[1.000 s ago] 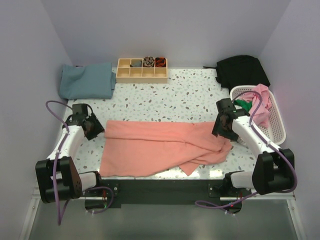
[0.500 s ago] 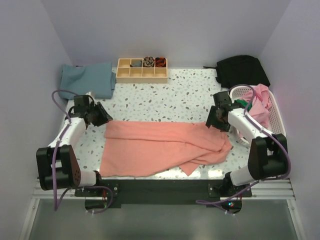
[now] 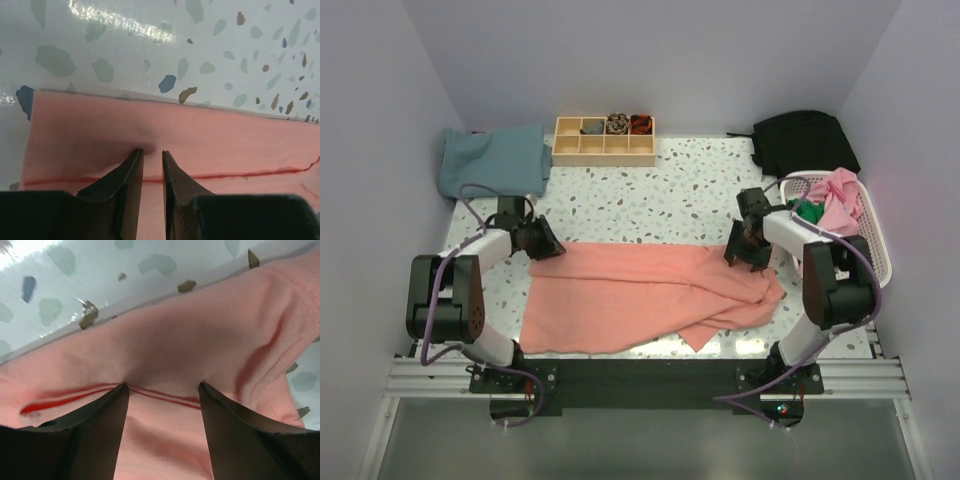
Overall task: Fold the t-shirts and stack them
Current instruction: Fold the flattened tshirt in 1/3 of the way
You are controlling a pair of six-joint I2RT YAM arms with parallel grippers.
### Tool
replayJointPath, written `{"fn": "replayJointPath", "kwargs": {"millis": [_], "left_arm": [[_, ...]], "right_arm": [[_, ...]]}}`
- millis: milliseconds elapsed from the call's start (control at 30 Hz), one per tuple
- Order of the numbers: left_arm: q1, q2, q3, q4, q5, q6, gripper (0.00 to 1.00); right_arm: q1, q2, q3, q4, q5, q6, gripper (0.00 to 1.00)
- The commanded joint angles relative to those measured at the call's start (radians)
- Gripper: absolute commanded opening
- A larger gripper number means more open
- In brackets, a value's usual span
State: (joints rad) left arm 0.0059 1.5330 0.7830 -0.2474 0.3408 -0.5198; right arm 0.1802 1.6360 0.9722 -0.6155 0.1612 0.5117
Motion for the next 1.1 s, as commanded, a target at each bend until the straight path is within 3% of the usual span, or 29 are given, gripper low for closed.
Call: {"fn": "replayJointPath", "kwargs": {"millis": [0,233,500,767,967,1067], "left_arm": [[0.002,0.076,0.007,0.083,-0.032,-0.026,0.26],[0.003,0.257,0.142,0.105,-0.097,-0.046,0.23],[0.002,0.403,0.415,-0.021,-0.271,-0.008,0.22],[0.002,0.375,0.435,-0.052,-0.376,0.018,0.23],[-0.023,0.277,0.400,0.029,-0.280,0.032,0.25],[-0.029,0.227,0.392,0.049,-0.206,0.027,0.29]], "right_arm": [[-0.002,0.132,0.086,0.040,-0.006,-0.013,0.63],[-0.004,0.320,0.308,0.039,-0.009,-0.033,0.64],[-0.005,0.424,0.555,0.030,0.014,-0.073,0.68],[-0.031,0.505,0.692,0.011,0.034,-0.159,0.72],[-0.033,0.348,0.577,0.183,-0.090,-0.226,0.75],[-0.035,0.309,0.588,0.175,-0.160,-0.246,0.74]]}}
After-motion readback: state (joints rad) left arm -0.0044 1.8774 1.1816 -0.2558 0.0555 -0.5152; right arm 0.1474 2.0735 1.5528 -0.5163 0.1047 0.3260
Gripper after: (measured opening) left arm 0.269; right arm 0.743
